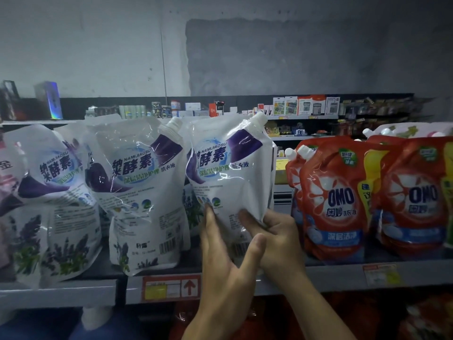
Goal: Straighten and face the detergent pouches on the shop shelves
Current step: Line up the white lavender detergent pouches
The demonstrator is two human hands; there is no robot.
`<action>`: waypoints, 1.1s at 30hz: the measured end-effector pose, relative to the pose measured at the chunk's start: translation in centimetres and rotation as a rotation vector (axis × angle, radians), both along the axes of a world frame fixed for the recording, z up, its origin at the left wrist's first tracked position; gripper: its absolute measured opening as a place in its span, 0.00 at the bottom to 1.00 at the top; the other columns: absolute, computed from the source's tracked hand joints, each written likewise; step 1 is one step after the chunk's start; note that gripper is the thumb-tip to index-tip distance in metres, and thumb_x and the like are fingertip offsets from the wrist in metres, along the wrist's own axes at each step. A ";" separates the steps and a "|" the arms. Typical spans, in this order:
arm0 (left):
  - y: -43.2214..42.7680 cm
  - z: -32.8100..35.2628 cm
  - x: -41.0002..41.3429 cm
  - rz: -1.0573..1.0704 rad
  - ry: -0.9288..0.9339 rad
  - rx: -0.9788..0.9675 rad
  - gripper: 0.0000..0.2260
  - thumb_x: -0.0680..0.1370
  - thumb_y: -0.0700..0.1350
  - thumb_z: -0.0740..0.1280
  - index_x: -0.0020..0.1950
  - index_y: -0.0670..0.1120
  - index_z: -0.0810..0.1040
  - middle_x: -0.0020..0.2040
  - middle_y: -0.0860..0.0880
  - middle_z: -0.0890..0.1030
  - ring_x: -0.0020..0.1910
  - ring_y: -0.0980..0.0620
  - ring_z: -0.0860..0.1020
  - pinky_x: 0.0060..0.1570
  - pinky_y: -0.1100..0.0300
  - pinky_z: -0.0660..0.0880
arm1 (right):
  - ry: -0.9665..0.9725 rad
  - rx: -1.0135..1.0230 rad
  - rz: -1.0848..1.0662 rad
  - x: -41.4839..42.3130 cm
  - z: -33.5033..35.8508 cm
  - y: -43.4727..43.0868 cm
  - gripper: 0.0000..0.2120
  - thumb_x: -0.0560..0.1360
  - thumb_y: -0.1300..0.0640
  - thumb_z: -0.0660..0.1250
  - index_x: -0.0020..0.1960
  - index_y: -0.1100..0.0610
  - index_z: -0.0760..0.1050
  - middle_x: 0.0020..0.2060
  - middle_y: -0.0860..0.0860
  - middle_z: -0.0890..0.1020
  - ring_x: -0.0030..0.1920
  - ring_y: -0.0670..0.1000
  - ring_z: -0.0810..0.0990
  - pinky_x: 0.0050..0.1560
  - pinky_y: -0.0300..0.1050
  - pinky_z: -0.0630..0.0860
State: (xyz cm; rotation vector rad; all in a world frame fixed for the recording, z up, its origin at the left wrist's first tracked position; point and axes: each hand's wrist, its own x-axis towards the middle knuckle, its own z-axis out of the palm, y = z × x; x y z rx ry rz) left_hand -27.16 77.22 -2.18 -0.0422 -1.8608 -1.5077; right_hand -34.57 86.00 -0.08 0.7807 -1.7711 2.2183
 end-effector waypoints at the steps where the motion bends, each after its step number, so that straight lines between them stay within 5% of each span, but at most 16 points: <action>1: -0.1 0.0 0.1 -0.032 0.008 0.029 0.54 0.67 0.78 0.69 0.86 0.63 0.46 0.84 0.68 0.52 0.81 0.71 0.50 0.84 0.50 0.55 | 0.021 0.004 -0.019 0.4 0.0 0.1 0.16 0.77 0.49 0.77 0.50 0.63 0.86 0.43 0.63 0.88 0.47 0.67 0.88 0.50 0.72 0.82; 3: -0.2 0.1 0.2 -0.105 0.035 0.066 0.55 0.68 0.78 0.71 0.86 0.63 0.47 0.84 0.66 0.56 0.82 0.66 0.54 0.83 0.47 0.58 | 0.078 0.033 -0.041 1.5 0.1 0.1 0.07 0.79 0.53 0.76 0.55 0.54 0.88 0.48 0.54 0.89 0.50 0.57 0.89 0.54 0.66 0.84; 6: -0.2 0.6 0.7 -0.239 0.102 0.111 0.50 0.71 0.72 0.74 0.86 0.61 0.53 0.81 0.61 0.67 0.81 0.59 0.65 0.78 0.48 0.67 | 0.172 0.122 -0.089 3.2 0.0 0.3 0.10 0.79 0.49 0.75 0.60 0.45 0.86 0.55 0.48 0.88 0.55 0.51 0.88 0.55 0.60 0.84; 9: -0.3 1.2 1.2 -0.330 0.154 0.107 0.44 0.75 0.66 0.74 0.85 0.55 0.58 0.77 0.56 0.75 0.76 0.54 0.74 0.69 0.58 0.76 | 0.211 0.203 -0.070 4.2 0.3 0.8 0.18 0.78 0.47 0.76 0.67 0.43 0.83 0.63 0.44 0.84 0.64 0.47 0.84 0.62 0.55 0.83; 12: -0.6 1.3 1.4 -0.383 0.158 0.139 0.39 0.77 0.62 0.72 0.83 0.50 0.63 0.75 0.53 0.77 0.75 0.52 0.76 0.67 0.60 0.77 | 0.276 0.326 -0.091 4.9 0.7 1.2 0.29 0.77 0.43 0.75 0.76 0.39 0.74 0.74 0.35 0.75 0.77 0.42 0.70 0.75 0.55 0.74; 16: -1.5 1.6 1.0 -0.397 0.136 0.183 0.42 0.72 0.67 0.76 0.80 0.48 0.68 0.72 0.48 0.81 0.72 0.47 0.79 0.67 0.54 0.78 | 0.361 0.547 -0.188 6.2 1.4 1.8 0.39 0.71 0.42 0.69 0.80 0.32 0.62 0.77 0.23 0.62 0.81 0.33 0.54 0.82 0.59 0.60; 23: -3.0 3.3 -1.1 -0.460 0.151 0.221 0.32 0.71 0.49 0.76 0.74 0.45 0.74 0.64 0.42 0.85 0.64 0.42 0.84 0.57 0.55 0.82 | 0.366 0.549 -0.182 7.1 1.8 2.1 0.44 0.64 0.48 0.68 0.77 0.25 0.60 0.76 0.23 0.63 0.81 0.34 0.50 0.80 0.60 0.60; 30: -3.9 4.8 -3.2 -0.615 0.143 0.406 0.34 0.70 0.50 0.80 0.70 0.35 0.74 0.60 0.37 0.83 0.57 0.38 0.84 0.53 0.50 0.83 | 0.336 0.561 -0.219 6.9 2.2 1.5 0.45 0.62 0.42 0.65 0.79 0.28 0.61 0.77 0.25 0.62 0.82 0.37 0.48 0.80 0.57 0.61; 33: -4.0 5.1 -4.1 -0.698 0.087 0.519 0.37 0.65 0.55 0.84 0.68 0.39 0.79 0.63 0.38 0.83 0.63 0.37 0.82 0.61 0.43 0.81 | 0.338 0.626 -0.248 6.8 2.3 0.7 0.48 0.65 0.43 0.68 0.80 0.24 0.52 0.81 0.27 0.56 0.83 0.39 0.41 0.81 0.53 0.50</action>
